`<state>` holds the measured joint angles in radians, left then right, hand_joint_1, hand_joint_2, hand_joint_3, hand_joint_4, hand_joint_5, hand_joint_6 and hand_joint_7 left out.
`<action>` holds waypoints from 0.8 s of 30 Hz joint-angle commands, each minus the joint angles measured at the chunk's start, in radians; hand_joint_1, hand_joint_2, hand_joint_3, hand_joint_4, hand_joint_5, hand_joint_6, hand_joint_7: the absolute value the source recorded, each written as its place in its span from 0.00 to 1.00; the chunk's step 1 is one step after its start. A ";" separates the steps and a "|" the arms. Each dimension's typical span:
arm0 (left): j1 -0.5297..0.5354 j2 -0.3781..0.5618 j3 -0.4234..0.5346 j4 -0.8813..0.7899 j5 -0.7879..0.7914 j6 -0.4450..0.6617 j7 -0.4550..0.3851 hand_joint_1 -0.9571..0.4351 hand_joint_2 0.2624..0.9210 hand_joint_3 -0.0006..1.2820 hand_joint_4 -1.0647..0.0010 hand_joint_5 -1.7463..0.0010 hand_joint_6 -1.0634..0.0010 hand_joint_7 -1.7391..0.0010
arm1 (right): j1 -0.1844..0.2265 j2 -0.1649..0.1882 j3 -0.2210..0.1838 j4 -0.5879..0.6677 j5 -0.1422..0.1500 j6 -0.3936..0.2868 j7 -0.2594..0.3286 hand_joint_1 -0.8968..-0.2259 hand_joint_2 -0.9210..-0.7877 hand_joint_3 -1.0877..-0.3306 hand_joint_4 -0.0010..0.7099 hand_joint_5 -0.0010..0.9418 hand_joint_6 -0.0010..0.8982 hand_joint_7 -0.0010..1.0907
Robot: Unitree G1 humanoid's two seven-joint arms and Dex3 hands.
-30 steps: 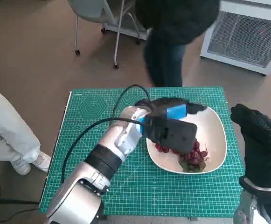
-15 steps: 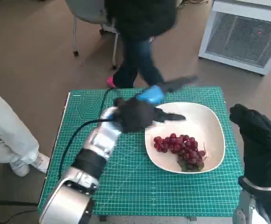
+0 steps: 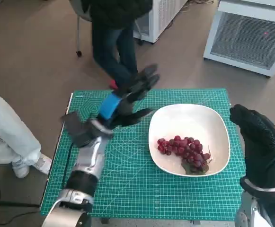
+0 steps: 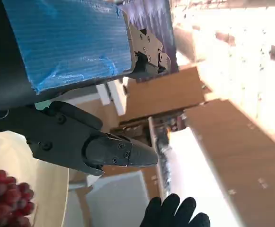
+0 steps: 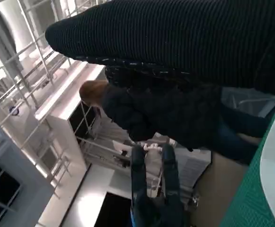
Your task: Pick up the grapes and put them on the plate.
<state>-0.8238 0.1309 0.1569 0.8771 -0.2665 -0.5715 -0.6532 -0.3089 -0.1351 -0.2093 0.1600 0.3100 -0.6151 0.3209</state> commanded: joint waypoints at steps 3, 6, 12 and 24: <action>0.125 0.031 0.030 -0.127 -0.039 -0.022 -0.017 0.34 1.00 0.13 0.77 1.00 0.69 0.98 | 0.012 0.005 0.016 0.013 -0.008 0.000 0.004 0.61 0.00 0.75 0.67 0.00 0.22 0.53; 0.171 0.032 0.033 -0.182 -0.051 -0.007 -0.011 0.35 1.00 0.12 0.79 1.00 0.71 0.99 | 0.012 0.003 0.019 0.015 -0.007 0.000 0.006 0.61 0.00 0.75 0.67 0.00 0.22 0.53; 0.276 0.026 0.034 -0.304 -0.082 0.034 0.003 0.37 1.00 0.12 0.83 1.00 0.75 1.00 | 0.010 -0.005 0.024 0.015 -0.005 0.010 0.010 0.60 0.00 0.75 0.67 0.00 0.22 0.53; 0.377 0.012 0.038 -0.433 -0.127 0.108 0.024 0.41 1.00 0.13 0.88 1.00 0.79 1.00 | 0.009 -0.021 0.025 0.008 0.006 0.033 0.025 0.60 0.00 0.74 0.67 0.00 0.22 0.53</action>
<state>-0.4658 0.1489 0.1911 0.4834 -0.3729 -0.4815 -0.6380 -0.3102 -0.1490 -0.1876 0.1618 0.3116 -0.6006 0.3361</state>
